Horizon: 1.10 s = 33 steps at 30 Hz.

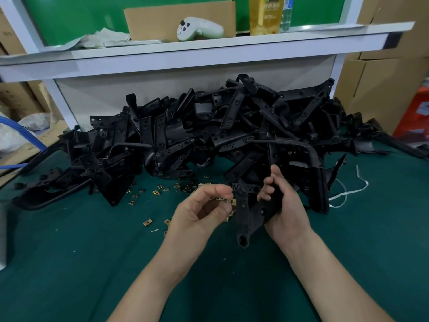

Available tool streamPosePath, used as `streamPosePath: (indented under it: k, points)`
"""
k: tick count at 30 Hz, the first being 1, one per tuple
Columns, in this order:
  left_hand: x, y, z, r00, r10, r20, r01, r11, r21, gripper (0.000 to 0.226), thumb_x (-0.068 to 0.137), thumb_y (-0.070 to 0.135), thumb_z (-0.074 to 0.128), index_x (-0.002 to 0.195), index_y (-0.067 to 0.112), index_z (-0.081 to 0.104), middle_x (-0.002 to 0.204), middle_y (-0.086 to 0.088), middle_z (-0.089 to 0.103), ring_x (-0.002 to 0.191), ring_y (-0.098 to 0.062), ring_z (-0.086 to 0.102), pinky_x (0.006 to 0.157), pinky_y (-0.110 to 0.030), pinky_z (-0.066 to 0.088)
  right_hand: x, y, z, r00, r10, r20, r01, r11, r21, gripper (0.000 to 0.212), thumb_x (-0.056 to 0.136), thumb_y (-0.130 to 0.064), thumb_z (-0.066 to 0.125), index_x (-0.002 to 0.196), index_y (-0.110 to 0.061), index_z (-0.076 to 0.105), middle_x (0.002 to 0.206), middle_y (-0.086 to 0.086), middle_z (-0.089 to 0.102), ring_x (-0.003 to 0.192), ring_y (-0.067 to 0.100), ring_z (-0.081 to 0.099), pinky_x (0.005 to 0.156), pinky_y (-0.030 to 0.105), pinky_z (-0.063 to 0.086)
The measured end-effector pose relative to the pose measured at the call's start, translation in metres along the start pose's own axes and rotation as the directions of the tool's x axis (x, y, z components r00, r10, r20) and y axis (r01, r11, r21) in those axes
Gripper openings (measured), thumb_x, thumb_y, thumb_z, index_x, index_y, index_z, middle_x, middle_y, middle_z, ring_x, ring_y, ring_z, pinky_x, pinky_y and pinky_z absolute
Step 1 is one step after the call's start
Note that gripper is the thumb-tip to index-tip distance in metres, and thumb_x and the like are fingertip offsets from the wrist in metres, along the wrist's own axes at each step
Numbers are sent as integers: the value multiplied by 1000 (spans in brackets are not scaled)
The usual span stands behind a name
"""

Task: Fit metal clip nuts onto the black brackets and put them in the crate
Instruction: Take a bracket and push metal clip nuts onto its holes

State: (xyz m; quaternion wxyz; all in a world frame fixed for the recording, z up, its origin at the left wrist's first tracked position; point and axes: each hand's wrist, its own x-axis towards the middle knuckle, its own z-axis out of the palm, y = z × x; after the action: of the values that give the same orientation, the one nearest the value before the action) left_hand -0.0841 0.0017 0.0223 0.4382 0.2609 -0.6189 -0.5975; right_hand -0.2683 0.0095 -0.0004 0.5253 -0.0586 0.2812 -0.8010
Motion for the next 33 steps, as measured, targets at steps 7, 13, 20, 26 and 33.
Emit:
streamPosePath:
  k: [7,13,20,26,33]
  points:
    - [0,-1,0,1000,-4,-6,4,1000,-13,19,83,21,70,98,31,76,106,9,73,104,-2,66,85,-12,49,0,0,0,1000,4,-14,-4,1000,26,18,100,-15,55,103,-20,72,70,-6,59,49,3,48,45,16,43]
    - [1,-1,-1,1000,-6,-7,5,1000,-30,20,82,20,70,97,32,76,106,9,73,104,-3,66,87,-14,49,0,0,0,1000,17,-26,-16,1000,21,17,100,-15,56,104,-21,72,70,-6,59,49,3,49,45,16,44]
    - [0,1,0,1000,2,-25,-1,1000,18,25,91,4,68,97,27,75,104,7,73,99,-4,67,85,-13,50,1,0,0,999,4,-42,-4,1000,13,18,99,-15,58,100,-22,73,70,-6,58,48,4,48,45,16,44]
    - [-2,0,4,999,18,-51,-13,995,98,22,92,-2,66,101,17,72,97,13,74,92,-2,66,81,-14,51,2,0,2,992,-51,-115,49,999,-19,27,97,-13,61,80,-24,79,66,-5,58,47,5,47,43,16,41]
    - [-1,-4,5,997,-7,-76,13,996,86,20,91,-4,66,99,14,71,90,14,73,87,-1,66,80,-13,51,2,2,0,981,-161,-105,151,984,-99,19,98,-8,58,92,-19,72,64,-4,56,48,5,47,42,18,40]
